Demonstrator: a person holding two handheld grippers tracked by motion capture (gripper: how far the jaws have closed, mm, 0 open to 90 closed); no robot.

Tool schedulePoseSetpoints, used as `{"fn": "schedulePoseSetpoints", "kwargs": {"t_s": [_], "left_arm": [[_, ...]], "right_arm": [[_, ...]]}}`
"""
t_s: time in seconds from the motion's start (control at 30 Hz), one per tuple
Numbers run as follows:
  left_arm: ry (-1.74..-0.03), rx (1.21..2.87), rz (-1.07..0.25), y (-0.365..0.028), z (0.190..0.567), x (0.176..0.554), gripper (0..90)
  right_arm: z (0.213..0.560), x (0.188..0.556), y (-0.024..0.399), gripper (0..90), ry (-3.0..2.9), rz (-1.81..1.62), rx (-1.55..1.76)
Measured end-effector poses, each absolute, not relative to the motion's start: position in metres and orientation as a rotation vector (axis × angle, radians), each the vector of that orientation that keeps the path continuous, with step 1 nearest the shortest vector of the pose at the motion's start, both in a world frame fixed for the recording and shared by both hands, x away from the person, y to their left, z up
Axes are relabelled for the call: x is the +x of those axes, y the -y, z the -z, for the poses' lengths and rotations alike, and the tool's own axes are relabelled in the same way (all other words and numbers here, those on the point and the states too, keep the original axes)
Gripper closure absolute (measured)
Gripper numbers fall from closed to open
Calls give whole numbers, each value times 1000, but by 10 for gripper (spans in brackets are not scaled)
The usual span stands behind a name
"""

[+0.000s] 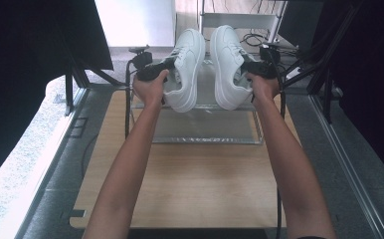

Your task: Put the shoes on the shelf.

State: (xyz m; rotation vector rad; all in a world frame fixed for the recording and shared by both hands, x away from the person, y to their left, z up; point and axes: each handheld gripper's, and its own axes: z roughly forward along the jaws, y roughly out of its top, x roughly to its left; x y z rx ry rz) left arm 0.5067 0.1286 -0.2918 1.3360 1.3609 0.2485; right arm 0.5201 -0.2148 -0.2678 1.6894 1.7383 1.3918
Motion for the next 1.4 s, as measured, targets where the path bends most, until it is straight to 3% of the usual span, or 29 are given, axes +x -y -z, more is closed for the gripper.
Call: {"fn": "schedulePoseSetpoints", "kwargs": {"t_s": [0.9, 1.03, 1.2, 1.4], "left_arm": [[-1546, 1372, -271, -91, 287, 523, 785], [-1518, 1385, -212, -87, 291, 526, 646], [-1463, 1429, -227, -80, 291, 527, 587], [-1407, 1373, -162, -90, 285, 522, 517]], "right_arm": [[285, 537, 201, 866, -1685, -1270, 1848], [287, 543, 195, 747, -1684, -1254, 1866], [286, 541, 183, 673, -1701, -1233, 1765], [277, 534, 187, 467, -1792, -1332, 1655]]}}
